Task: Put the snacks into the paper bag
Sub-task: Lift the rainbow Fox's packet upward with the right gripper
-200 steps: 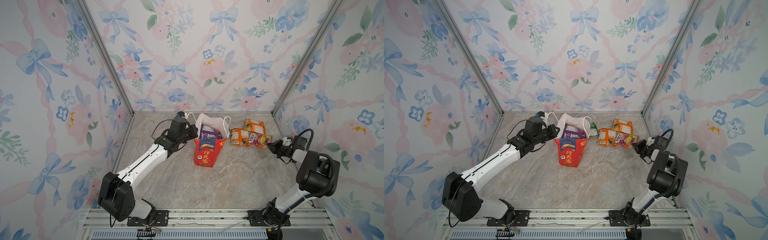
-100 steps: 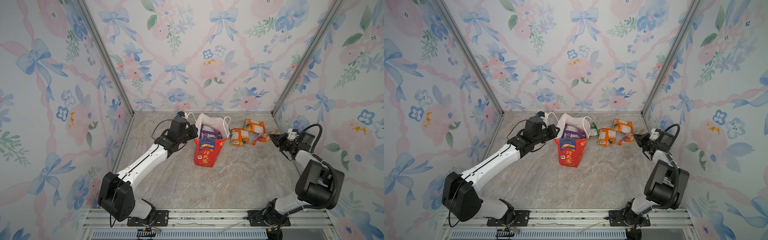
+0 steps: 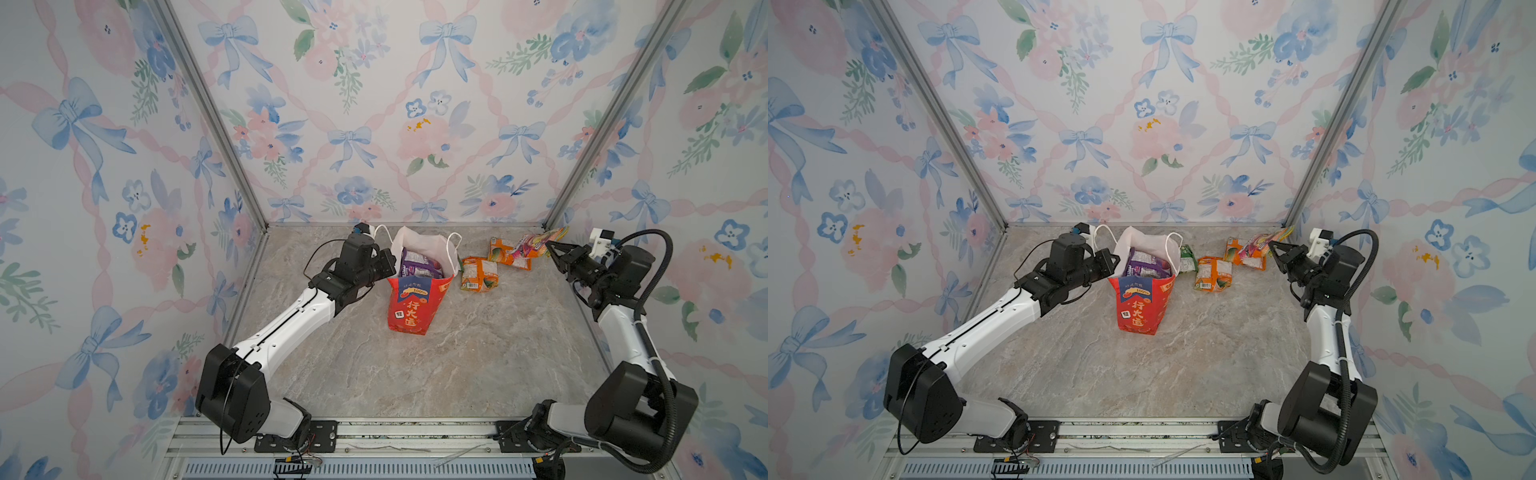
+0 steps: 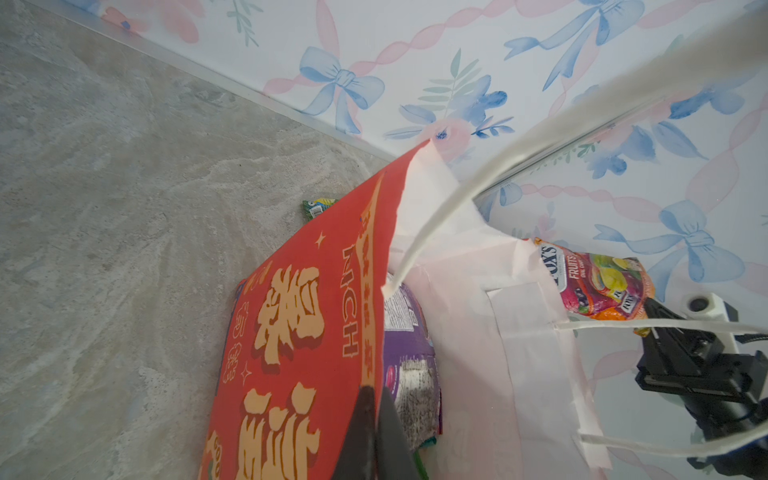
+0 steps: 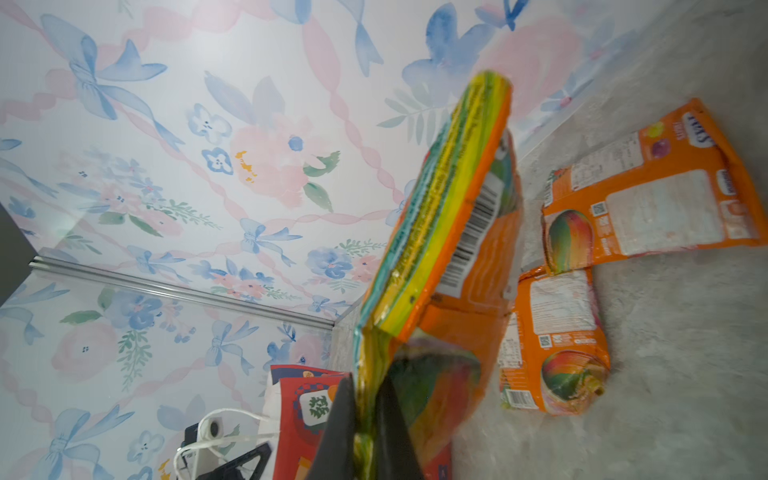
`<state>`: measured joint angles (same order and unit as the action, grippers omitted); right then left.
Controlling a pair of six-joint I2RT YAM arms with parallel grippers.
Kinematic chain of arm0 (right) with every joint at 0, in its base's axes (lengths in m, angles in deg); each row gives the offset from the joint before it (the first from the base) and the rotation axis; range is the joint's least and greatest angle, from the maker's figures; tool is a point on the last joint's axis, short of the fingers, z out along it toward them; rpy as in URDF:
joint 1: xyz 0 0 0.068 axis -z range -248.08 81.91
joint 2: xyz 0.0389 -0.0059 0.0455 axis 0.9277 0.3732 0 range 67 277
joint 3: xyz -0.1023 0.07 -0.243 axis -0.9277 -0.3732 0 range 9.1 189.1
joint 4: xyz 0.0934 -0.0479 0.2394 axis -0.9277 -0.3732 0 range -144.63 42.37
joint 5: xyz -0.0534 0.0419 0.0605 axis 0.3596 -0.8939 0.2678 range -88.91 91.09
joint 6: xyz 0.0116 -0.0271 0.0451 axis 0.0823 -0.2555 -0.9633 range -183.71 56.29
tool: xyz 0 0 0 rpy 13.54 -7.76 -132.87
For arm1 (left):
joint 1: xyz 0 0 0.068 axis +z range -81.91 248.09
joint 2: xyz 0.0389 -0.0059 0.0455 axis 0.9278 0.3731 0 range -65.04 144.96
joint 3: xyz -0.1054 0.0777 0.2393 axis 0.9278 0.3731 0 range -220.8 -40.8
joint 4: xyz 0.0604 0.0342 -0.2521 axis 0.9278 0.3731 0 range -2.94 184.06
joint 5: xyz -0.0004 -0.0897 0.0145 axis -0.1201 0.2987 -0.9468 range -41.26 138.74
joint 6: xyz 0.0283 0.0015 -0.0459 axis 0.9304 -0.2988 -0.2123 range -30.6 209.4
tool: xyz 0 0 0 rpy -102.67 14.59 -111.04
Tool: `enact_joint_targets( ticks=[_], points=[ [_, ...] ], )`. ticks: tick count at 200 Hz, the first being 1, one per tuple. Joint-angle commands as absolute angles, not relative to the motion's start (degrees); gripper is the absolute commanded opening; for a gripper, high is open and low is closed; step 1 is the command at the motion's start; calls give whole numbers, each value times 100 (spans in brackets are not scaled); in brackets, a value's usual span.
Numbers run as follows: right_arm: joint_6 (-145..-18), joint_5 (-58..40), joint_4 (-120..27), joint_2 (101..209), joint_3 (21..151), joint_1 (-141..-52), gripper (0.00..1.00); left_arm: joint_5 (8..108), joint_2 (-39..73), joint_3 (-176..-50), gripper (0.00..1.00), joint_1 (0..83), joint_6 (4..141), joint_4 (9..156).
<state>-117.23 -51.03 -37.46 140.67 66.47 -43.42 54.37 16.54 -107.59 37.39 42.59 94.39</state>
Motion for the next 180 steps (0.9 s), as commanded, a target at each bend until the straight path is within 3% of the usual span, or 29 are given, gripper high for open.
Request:
enact_joint_targets(
  ticks=[1, 90, 180],
  points=[
    [-11371, -5283, -4316, 13602, 7469, -4698, 0, 5569, 1617, -10629, 0, 3764, 4229, 9476],
    [-10816, -4869, -5532, 13161, 9459, -6322, 0, 5595, 1563, -10622, 0, 3767, 4215, 9444],
    [-9429, -3612, -6867, 13728, 10828, -8636, 0, 5597, 1509, -10592, 0, 3759, 4209, 9426]
  ],
)
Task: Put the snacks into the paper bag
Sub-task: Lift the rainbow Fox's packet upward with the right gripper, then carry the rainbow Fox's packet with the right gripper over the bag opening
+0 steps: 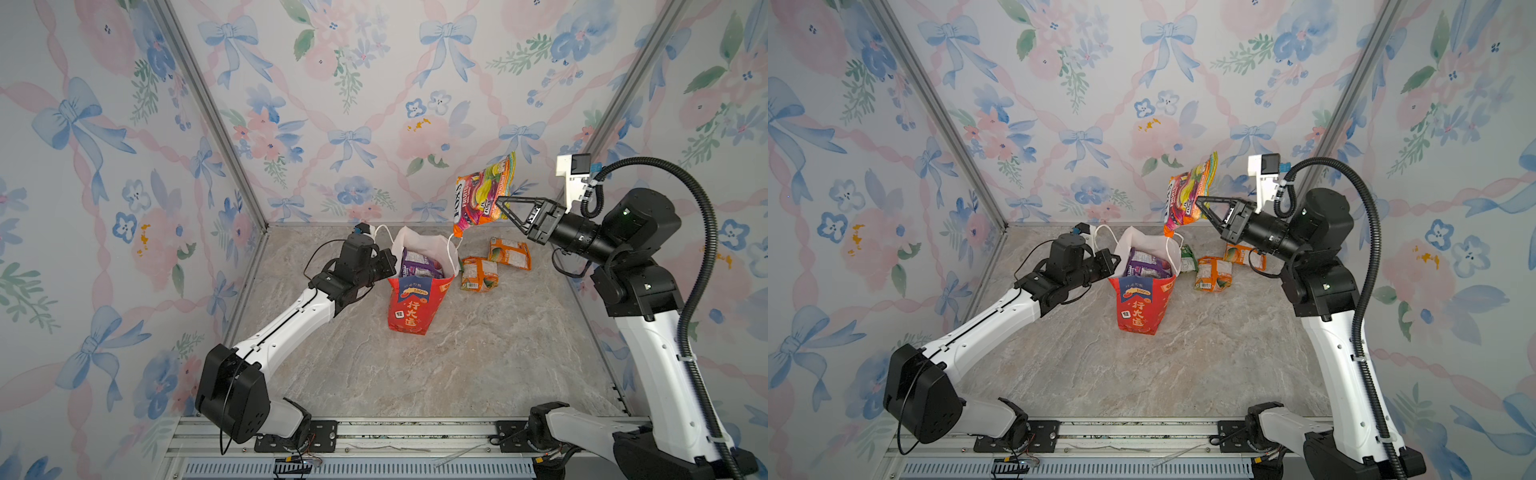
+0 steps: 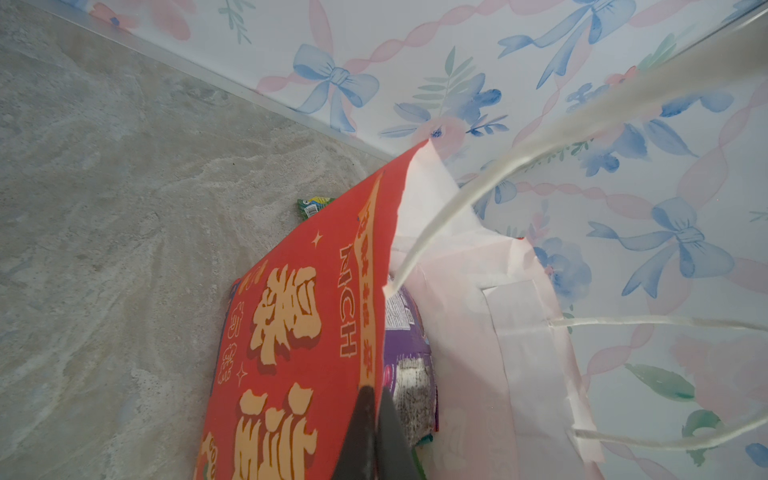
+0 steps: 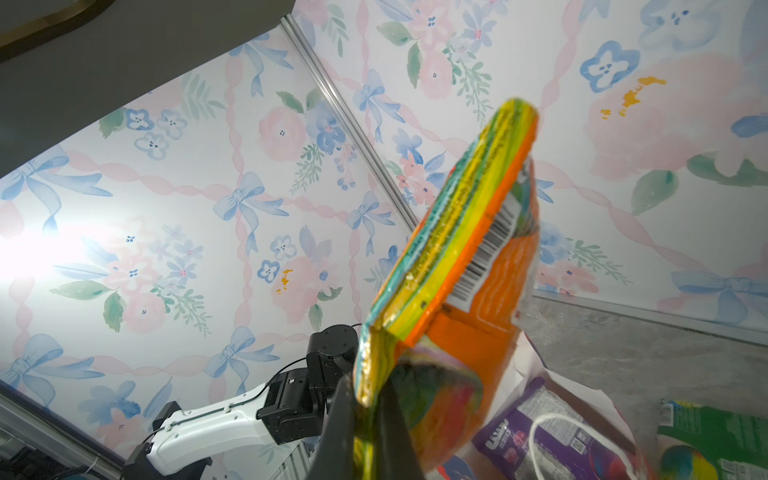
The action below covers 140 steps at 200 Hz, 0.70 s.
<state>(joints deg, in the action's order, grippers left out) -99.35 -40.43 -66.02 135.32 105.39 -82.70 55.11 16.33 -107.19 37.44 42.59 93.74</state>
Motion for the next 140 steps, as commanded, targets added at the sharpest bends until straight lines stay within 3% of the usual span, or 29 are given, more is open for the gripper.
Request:
enact_joint_targets(
  ticks=[1, 62, 140],
  points=[
    [-9425, -3606, -6870, 13739, 10839, -8654, 0, 5596, 1511, -10592, 0, 3759, 4206, 9426],
    [-8691, -3005, -7648, 14408, 11416, -9512, 0, 5606, 1513, -10581, 0, 3759, 4211, 9427],
    [-8012, -2062, -8639, 14963, 11611, -9999, 0, 5614, 1532, -10621, 0, 3758, 4207, 9432]
  ],
)
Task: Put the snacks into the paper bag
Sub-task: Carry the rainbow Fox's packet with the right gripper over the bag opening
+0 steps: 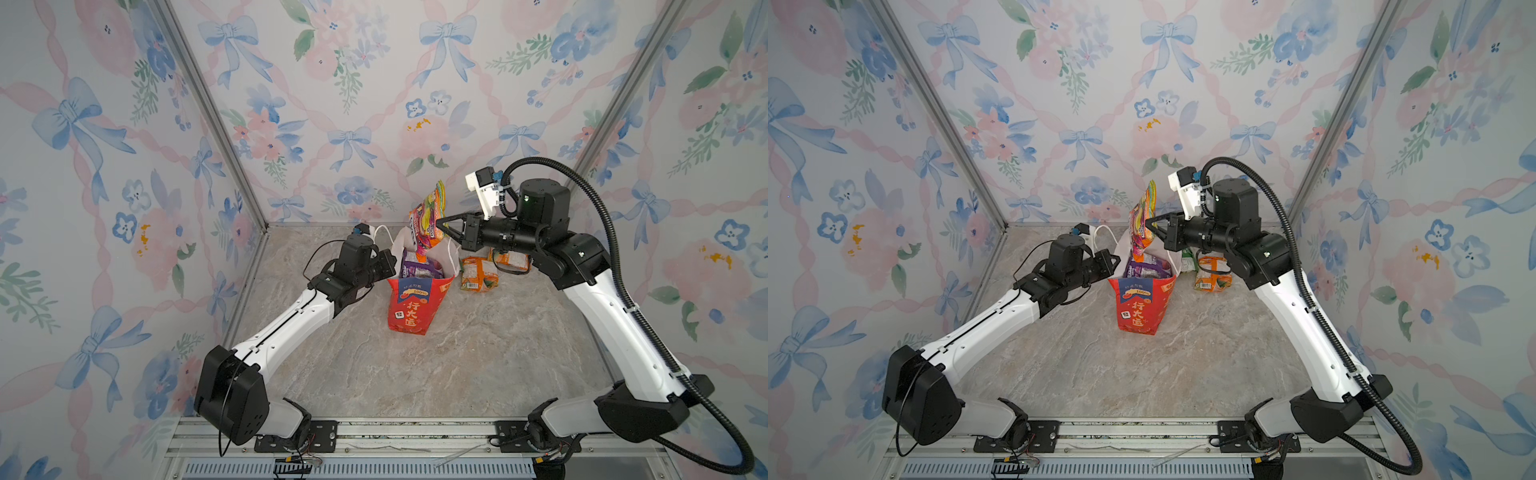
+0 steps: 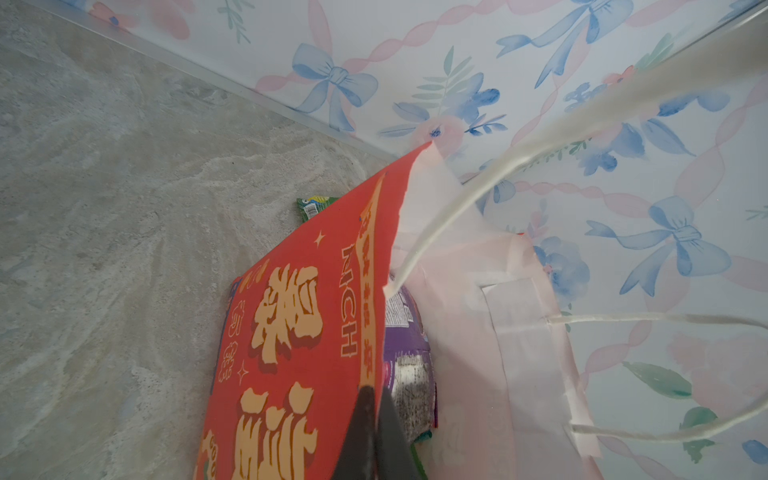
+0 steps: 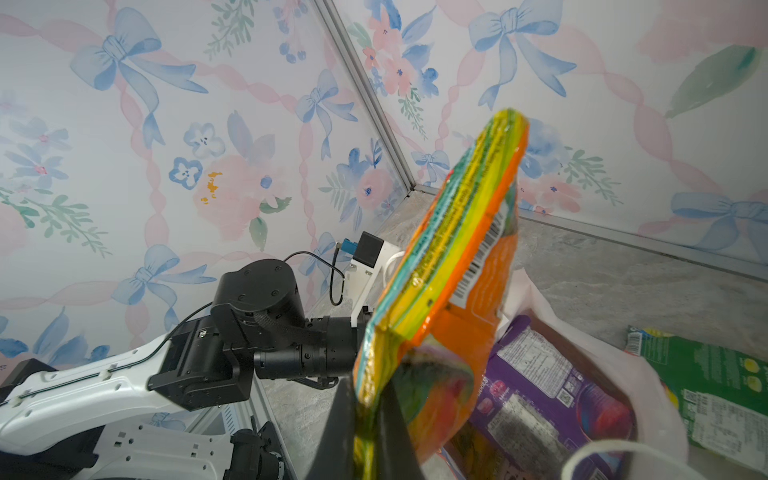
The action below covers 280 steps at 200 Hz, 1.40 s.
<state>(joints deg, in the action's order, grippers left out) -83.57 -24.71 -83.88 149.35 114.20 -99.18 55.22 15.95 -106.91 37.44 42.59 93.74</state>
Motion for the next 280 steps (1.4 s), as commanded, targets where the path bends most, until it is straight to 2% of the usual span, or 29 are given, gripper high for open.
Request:
enact_joint_targets(
  ticks=[1, 62, 156, 280],
  points=[
    [-8005, -2053, -8648, 14967, 11604, -10003, 0, 5618, 1531, -10629, 0, 3759, 4209, 9425],
    [-7304, -1935, -9413, 15184, 11855, -10008, 0, 5639, 1563, -10640, 0, 3748, 4196, 9427],
    [-6591, -1572, -9472, 15432, 11907, -9999, 0, 5604, 1558, -10646, 0, 3749, 4207, 9422],
    [-5721, -1710, -10479, 15768, 12240, -10021, 0, 5586, 1544, -10609, 0, 3745, 4201, 9435]
  ],
)
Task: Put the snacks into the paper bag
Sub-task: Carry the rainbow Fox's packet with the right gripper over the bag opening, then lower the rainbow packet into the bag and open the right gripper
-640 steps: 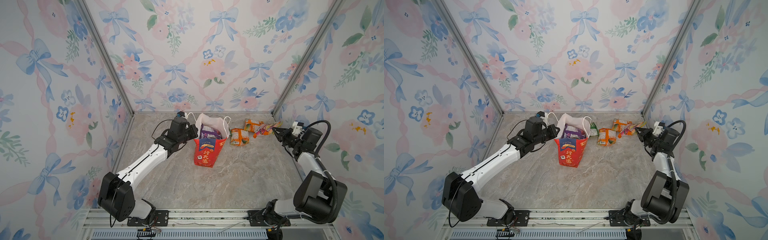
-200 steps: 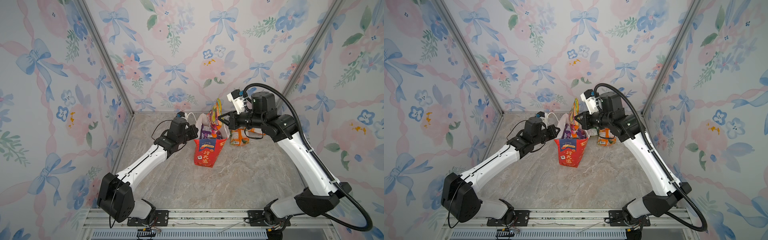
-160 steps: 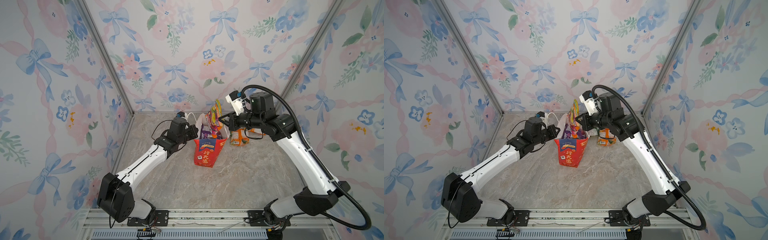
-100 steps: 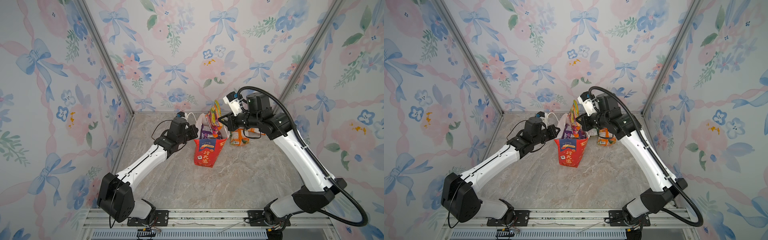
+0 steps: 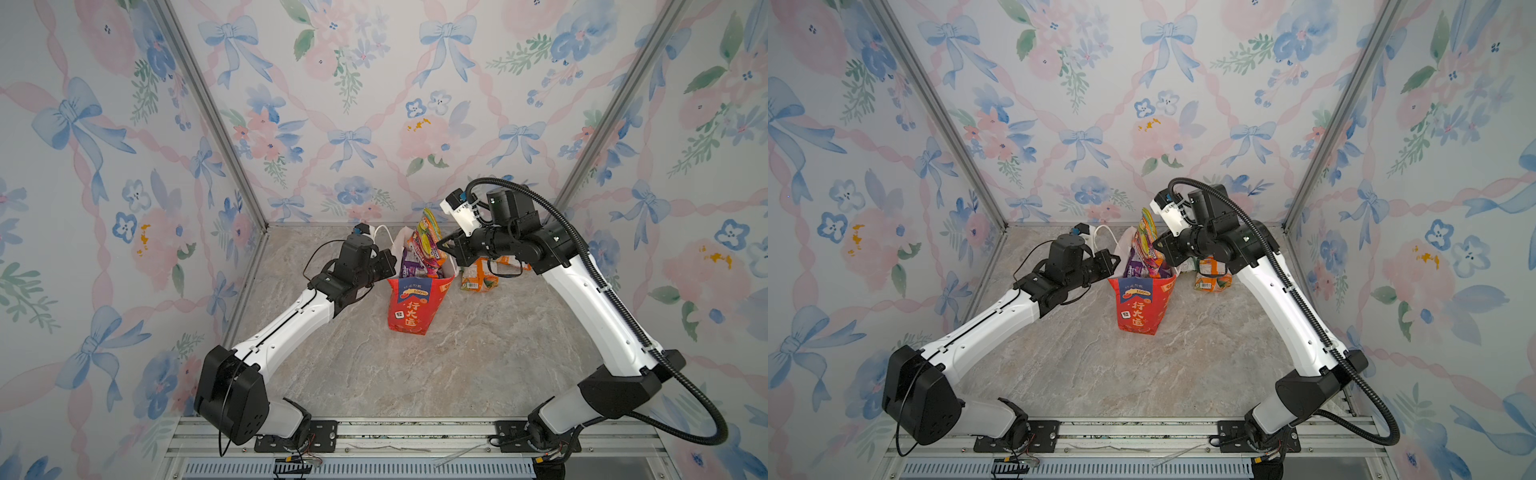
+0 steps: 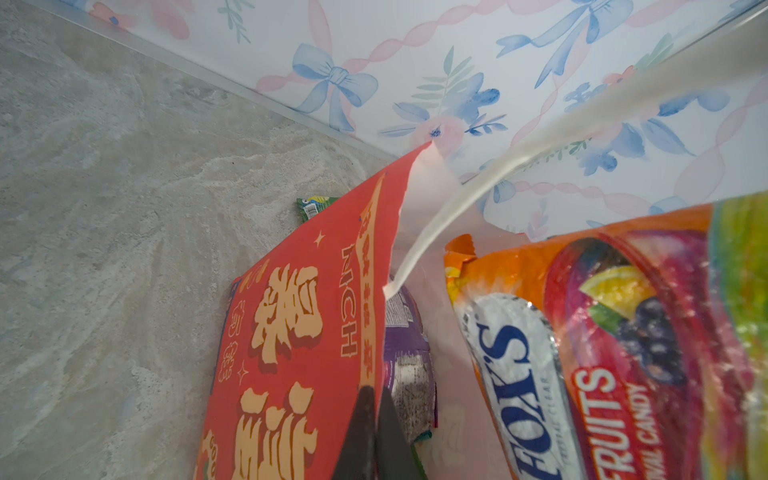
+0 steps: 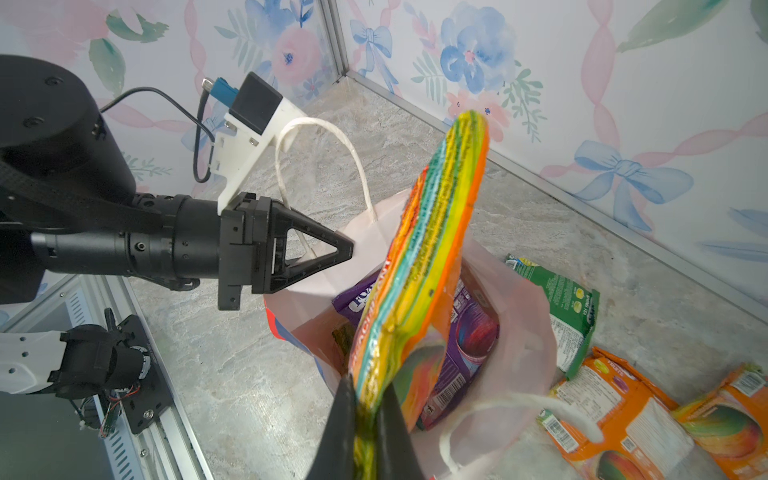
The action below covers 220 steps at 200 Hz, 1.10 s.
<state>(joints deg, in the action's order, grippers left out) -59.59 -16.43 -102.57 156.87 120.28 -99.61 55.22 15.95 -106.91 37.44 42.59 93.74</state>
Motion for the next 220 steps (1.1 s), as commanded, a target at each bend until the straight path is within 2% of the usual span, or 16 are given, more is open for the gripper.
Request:
enact_joint_targets(
  ticks=[1, 155, 220],
  points=[
    [-5712, -1710, -10482, 15769, 12244, -10023, 0, 5586, 1545, -10610, 0, 3748, 4202, 9435],
    [-5091, -1690, -11420, 16415, 12835, -10305, 0, 5589, 1570, -10635, 0, 3750, 4195, 9422],
    [-5123, -1491, -11392, 16482, 12866, -10324, 0, 5580, 1563, -10624, 0, 3754, 4194, 9429]
  ],
)
